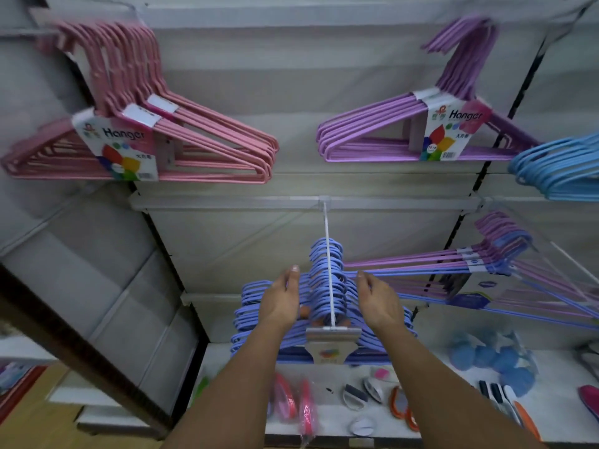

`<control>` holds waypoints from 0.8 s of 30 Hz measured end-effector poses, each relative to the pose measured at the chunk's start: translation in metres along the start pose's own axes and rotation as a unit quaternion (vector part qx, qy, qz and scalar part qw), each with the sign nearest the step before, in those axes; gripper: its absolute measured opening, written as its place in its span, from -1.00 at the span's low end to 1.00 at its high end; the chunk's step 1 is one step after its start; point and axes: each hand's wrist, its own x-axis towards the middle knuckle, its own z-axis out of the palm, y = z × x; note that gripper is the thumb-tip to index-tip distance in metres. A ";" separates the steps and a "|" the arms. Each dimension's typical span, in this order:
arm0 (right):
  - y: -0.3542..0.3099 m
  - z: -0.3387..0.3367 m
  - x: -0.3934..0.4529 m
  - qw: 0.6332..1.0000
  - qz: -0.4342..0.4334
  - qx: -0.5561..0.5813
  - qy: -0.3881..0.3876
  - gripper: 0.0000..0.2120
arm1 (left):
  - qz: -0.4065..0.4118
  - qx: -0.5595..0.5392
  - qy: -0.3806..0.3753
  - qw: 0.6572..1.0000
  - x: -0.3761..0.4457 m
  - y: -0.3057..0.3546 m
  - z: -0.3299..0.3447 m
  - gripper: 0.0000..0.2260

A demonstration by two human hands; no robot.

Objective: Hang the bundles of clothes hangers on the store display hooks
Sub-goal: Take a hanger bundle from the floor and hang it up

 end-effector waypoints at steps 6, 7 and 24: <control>-0.053 -0.026 -0.015 0.995 -0.088 -0.041 0.005 -0.60 | 0.052 0.054 0.043 0.996 -0.015 0.025 -0.059 -0.58; -0.064 -0.028 -0.016 0.994 -0.096 -0.049 0.007 -0.60 | 0.064 0.050 0.053 0.995 -0.018 0.030 -0.071 -0.59; -0.336 0.004 -0.032 0.960 -0.232 -0.053 0.144 -0.53 | 0.226 0.185 0.273 0.917 0.060 0.066 -0.325 -0.55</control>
